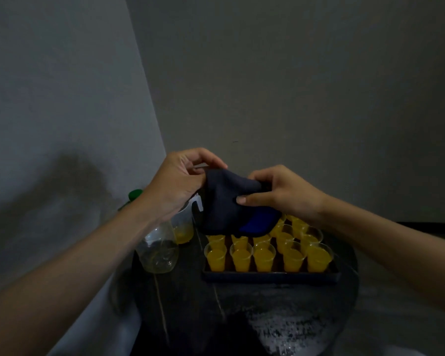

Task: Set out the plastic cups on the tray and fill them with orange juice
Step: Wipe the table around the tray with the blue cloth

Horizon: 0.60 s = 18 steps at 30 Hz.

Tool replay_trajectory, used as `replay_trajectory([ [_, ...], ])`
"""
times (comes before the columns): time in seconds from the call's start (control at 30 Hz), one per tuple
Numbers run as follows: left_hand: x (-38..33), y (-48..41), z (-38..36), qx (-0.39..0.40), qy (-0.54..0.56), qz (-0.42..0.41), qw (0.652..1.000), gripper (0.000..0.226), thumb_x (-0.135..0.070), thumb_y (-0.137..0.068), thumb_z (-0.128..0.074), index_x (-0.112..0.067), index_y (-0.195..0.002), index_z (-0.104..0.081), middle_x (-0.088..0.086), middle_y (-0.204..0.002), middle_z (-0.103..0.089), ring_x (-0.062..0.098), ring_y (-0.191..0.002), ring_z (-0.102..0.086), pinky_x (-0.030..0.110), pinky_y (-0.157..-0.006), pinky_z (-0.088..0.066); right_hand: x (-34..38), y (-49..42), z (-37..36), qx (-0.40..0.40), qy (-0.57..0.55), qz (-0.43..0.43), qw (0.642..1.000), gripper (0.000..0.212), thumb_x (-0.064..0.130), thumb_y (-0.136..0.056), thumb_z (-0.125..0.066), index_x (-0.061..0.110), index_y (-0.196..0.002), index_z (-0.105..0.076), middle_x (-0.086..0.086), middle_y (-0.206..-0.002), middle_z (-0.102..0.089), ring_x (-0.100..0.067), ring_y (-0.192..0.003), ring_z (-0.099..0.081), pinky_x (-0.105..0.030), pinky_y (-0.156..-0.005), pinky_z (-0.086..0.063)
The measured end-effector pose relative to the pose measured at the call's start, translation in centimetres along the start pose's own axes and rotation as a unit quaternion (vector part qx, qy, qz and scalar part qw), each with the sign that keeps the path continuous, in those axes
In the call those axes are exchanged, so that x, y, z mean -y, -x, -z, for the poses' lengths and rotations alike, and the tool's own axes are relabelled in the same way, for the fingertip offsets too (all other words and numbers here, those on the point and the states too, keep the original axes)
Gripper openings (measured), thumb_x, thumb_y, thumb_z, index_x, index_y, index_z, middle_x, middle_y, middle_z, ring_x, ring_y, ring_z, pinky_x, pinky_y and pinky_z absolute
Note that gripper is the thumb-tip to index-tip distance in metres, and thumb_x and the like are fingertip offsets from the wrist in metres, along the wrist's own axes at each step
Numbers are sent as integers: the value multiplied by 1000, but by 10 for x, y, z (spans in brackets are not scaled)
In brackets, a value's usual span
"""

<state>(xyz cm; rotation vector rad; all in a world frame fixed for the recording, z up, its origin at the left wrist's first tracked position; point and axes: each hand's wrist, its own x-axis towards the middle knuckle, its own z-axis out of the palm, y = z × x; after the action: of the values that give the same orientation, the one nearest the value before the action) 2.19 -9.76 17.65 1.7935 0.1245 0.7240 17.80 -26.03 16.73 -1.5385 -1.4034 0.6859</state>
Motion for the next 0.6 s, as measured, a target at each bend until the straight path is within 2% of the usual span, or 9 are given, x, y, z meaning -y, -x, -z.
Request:
replay_trajectory([
  [0.07, 3, 3, 3, 16, -25, 14, 999, 30, 18, -86, -63, -10, -85, -71, 1, -79, -74, 13, -73, -70, 22, -63, -59, -2, 0, 3, -17, 18, 13, 1000, 9, 16, -85, -75, 14, -84, -66, 1, -84, -70, -16, -82, -70, -29, -72, -57],
  [0.13, 8, 6, 6, 54, -25, 49, 997, 26, 15, -89, -62, -9, -92, -71, 3, -85, -76, 14, -79, -72, 21, -65, -58, -3, 0, 4, -21, 41, 13, 999, 13, 19, -85, -75, 17, -81, -63, 3, -80, -68, -12, -77, -68, -24, -67, -53],
  [0.23, 18, 10, 12, 166, 43, 130, 976, 40, 16, -80, -56, -6, -111, -69, 13, -109, -73, 24, -102, -70, 29, -82, -60, -8, 1, 5, 17, 66, 18, 997, 12, 20, -88, -72, 13, -86, -62, -2, -80, -66, -15, -74, -65, -24, -64, -50],
  [0.3, 25, 13, 13, 215, 117, 180, 953, 56, 10, -67, -46, -1, -119, -64, 18, -113, -68, 26, -105, -67, 32, -86, -57, -12, 1, 6, 39, 75, 23, 996, 14, 18, -89, -72, 11, -86, -61, -3, -80, -65, -17, -73, -64, -25, -63, -49],
  [0.37, 30, 15, 8, 228, 133, 210, 942, 51, 3, -72, -48, -2, -121, -63, 17, -113, -67, 28, -105, -67, 34, -89, -55, -15, 2, 7, 63, 79, 16, 995, 13, 17, -90, -71, 10, -87, -60, -3, -82, -65, -16, -74, -65, -24, -64, -50],
  [0.43, 36, 18, -2, 224, 10, 176, 959, 29, -4, -88, -65, -9, -117, -67, 10, -109, -71, 26, -105, -69, 33, -90, -56, -19, 3, 9, 90, 86, 7, 992, 13, 16, -91, -69, 7, -92, -60, -6, -89, -67, -17, -81, -67, -26, -68, -54],
  [0.5, 43, 14, -10, 214, -137, 117, 960, 15, -11, -90, -74, -16, -104, -72, 3, -96, -74, 18, -95, -71, 26, -82, -55, -21, 1, 13, 107, 111, 7, 988, 13, 19, -91, -69, 9, -97, -63, -7, -94, -67, -18, -86, -68, -31, -73, -58],
  [0.6, 45, -2, -13, 199, -182, 117, 956, 18, -13, -86, -78, -31, -90, -74, -11, -80, -72, 3, -79, -69, 21, -70, -50, -19, -5, 27, 126, 187, -8, 974, 14, 25, -92, -67, 17, -102, -66, -4, -95, -68, -13, -86, -67, -34, -76, -57],
])
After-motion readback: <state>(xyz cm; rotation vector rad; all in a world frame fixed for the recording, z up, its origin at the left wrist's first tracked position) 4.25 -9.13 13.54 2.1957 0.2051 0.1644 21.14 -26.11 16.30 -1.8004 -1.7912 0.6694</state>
